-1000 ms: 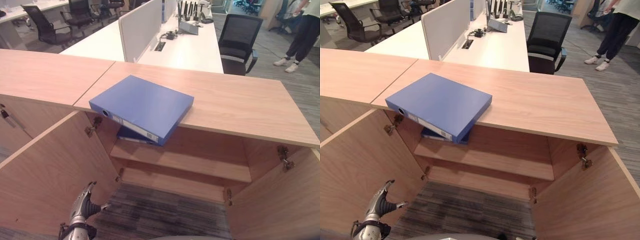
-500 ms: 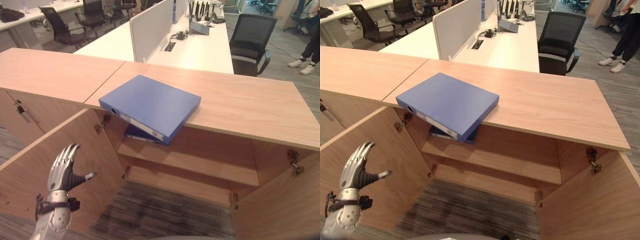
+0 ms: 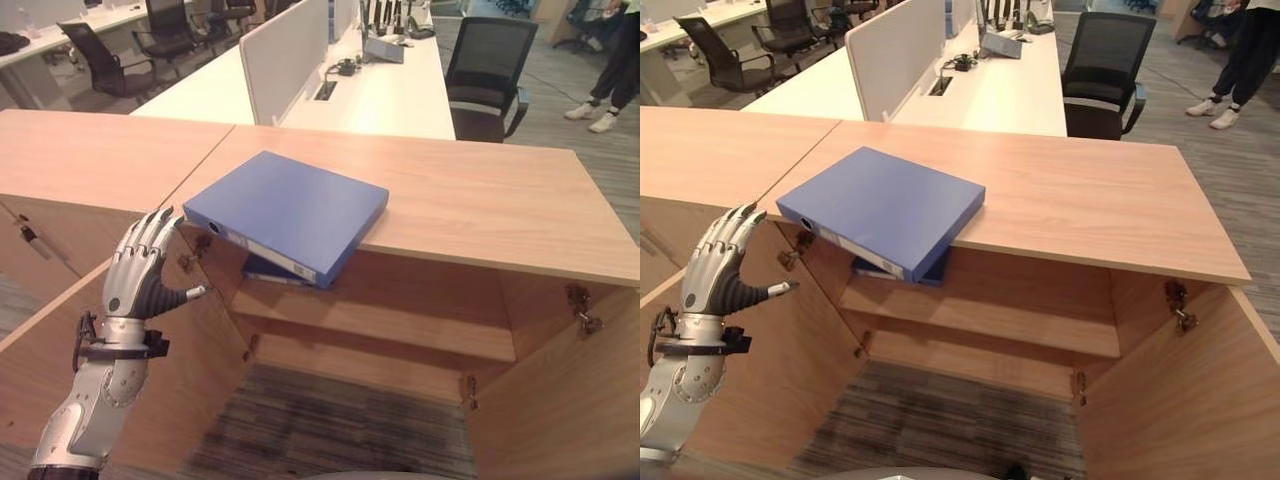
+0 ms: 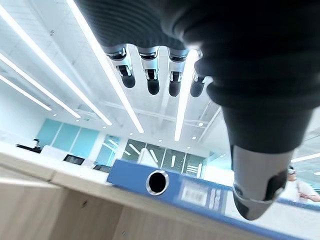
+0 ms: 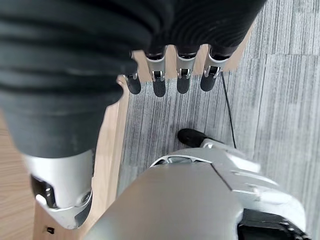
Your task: Put the empty folder in the office cabinet
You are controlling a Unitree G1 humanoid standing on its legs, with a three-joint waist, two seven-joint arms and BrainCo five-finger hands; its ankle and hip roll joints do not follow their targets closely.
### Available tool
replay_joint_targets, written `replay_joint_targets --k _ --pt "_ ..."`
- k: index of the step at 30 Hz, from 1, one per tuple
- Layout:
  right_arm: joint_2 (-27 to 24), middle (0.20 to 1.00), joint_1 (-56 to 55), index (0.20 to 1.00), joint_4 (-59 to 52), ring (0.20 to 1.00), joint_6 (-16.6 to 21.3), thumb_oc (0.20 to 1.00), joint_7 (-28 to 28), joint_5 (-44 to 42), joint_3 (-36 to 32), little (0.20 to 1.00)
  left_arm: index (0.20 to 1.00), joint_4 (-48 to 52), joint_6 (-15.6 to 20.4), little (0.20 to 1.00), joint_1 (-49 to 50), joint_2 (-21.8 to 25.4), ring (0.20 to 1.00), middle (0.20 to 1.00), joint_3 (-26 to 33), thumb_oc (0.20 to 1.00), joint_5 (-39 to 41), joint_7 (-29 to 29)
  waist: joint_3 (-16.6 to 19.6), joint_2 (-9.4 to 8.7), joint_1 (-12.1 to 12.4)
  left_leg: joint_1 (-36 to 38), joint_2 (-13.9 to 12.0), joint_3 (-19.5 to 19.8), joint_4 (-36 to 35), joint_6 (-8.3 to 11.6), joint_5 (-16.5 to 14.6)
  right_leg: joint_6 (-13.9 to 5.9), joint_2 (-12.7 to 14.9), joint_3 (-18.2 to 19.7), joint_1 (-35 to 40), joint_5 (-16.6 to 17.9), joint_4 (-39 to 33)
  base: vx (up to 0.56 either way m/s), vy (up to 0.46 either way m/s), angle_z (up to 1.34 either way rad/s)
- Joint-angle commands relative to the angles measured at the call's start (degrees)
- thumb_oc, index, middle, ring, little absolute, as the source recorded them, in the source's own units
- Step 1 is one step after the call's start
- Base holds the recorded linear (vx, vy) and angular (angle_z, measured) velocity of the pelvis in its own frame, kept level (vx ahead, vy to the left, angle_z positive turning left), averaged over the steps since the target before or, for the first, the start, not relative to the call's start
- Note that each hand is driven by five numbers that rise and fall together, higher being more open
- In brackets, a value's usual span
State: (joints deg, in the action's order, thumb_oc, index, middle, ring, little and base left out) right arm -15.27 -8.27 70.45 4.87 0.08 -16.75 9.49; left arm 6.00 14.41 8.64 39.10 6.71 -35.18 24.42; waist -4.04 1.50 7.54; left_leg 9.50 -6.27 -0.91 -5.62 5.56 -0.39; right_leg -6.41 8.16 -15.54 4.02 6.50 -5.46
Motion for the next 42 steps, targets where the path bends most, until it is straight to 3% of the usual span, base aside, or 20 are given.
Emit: replay_joint_targets --k 1,24,35,42 --pt "0.3 1.0 4.5 1.0 1.7 1.0 1.7 1.0 0.3 -0.1 2.4 1.0 1.0 2.8 2.0 1.0 -4.2 5.4 1.0 1.0 -0.3 1.0 1.1 1.4 -1.2 -1.57 -1.2 -3.0 1.3 0.5 0.6 0.42 -1.2 -2.48 -1.2 4.0 6.0 -9.3 0.5 0.01 0.011 -0.08" --pt "0.2 1.0 4.1 1.0 4.2 1.0 1.7 1.0 0.9 -3.8 0.7 1.0 1.0 -2.3 1.9 1.0 -12.1 14.5 1.0 1.0 -9.6 1.0 -6.5 0.4 -0.3 -0.58 -3.8 -1.4 1.5 -1.6 0.6 0.24 -2.2 -3.04 -0.8 5.8 5.9 -9.0 0.5 0.01 0.005 -0.05" --pt "0.0 1.0 4.2 1.0 4.4 1.0 1.6 1.0 0.9 -4.8 0.4 1.0 1.0 -6.2 1.3 1.0 -17.3 16.8 1.0 1.0 -16.1 1.0 -9.2 -0.4 -0.2 -0.2 -5.1 -1.2 1.6 -1.7 0.6 0.21 -2.2 -2.99 -0.8 6.0 6.1 -9.2 0.5 0.0 0.0 -0.02" --pt "-0.2 1.0 4.2 1.0 4.3 1.0 1.4 1.0 0.8 -4.8 0.4 1.0 1.0 -8.0 0.5 1.0 -20.2 16.0 1.0 1.0 -18.7 1.0 -9.6 -0.4 -0.3 -0.25 -5.5 -1.0 1.7 -1.7 0.6 0.12 -2.3 -2.94 -0.8 6.1 6.3 -9.2 0.5 0.0 0.0 0.0"
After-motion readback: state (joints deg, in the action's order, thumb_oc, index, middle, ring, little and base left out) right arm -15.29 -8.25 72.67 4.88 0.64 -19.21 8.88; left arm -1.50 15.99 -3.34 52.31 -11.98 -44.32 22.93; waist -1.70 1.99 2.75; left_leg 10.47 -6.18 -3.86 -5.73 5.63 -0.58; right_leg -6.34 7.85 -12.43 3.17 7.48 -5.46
